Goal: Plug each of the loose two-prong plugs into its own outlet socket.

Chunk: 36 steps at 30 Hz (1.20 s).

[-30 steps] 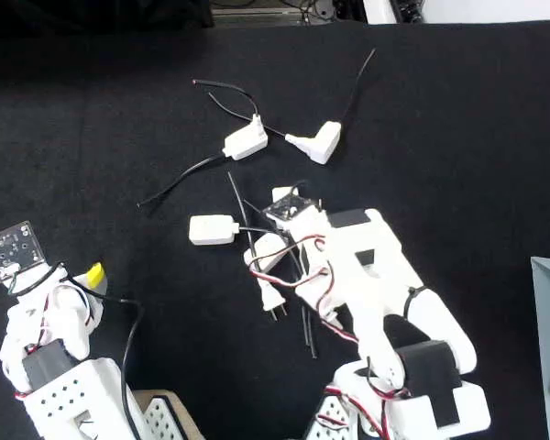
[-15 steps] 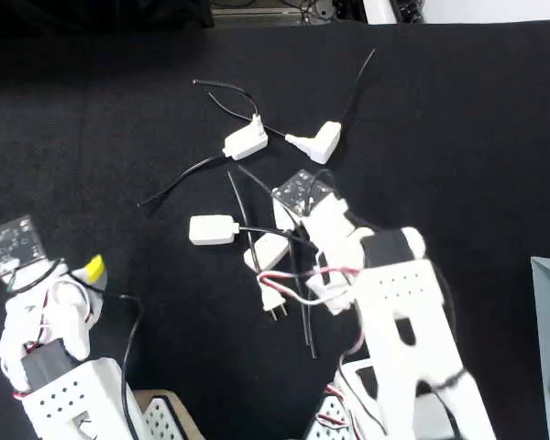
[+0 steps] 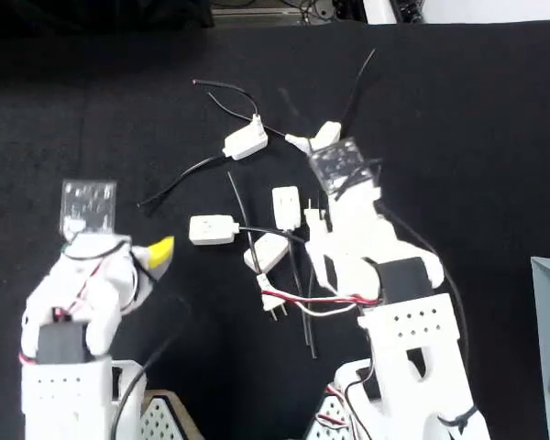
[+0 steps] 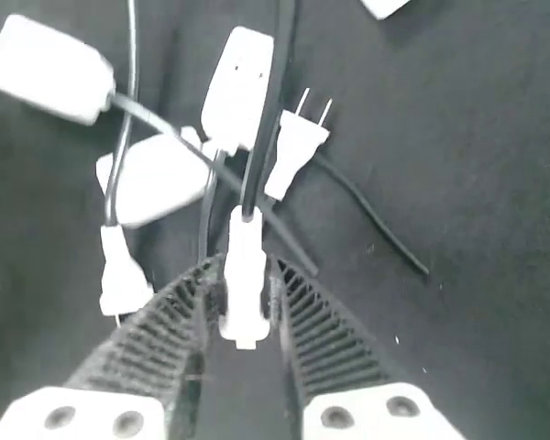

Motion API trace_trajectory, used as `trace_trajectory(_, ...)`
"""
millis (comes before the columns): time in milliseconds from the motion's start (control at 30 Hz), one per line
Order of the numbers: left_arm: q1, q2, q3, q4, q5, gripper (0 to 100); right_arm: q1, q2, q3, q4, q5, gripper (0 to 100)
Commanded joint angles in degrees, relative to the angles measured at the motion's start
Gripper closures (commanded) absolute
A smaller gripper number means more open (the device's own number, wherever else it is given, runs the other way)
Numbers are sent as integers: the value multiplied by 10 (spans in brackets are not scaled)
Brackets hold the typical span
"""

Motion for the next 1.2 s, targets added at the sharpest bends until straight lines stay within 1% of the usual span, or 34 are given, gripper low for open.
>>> trace_trajectory(0, 44, 175, -146, 3, -36, 683, -25, -14, -4, -54, -53, 986)
trace_trajectory(200, 80, 375, -255, -4, -168, 682, -35, -15, 53, -170, -119, 986)
trace_trajectory(300, 95, 444, -298, -4, -228, 682, -33, -15, 84, -215, -147, 986)
trace_trajectory(400, 115, 497, -334, -8, -266, 682, -30, -15, 115, -244, -158, 986)
trace_trajectory(633, 164, 592, -344, -103, -274, 682, 18, -15, 136, -267, -170, 986)
trace_trajectory(733, 178, 644, -344, -139, -274, 683, 22, -15, 138, -268, -170, 986)
trace_trajectory(867, 177, 718, -344, -189, -272, 684, 22, -15, 138, -265, -170, 986)
trace_trajectory(1067, 179, 784, -344, -236, -273, 789, 22, -15, 147, -270, -170, 986)
trace_trajectory(1167, 178, 798, -344, -251, -271, 816, 22, -15, 149, -270, -170, 986)
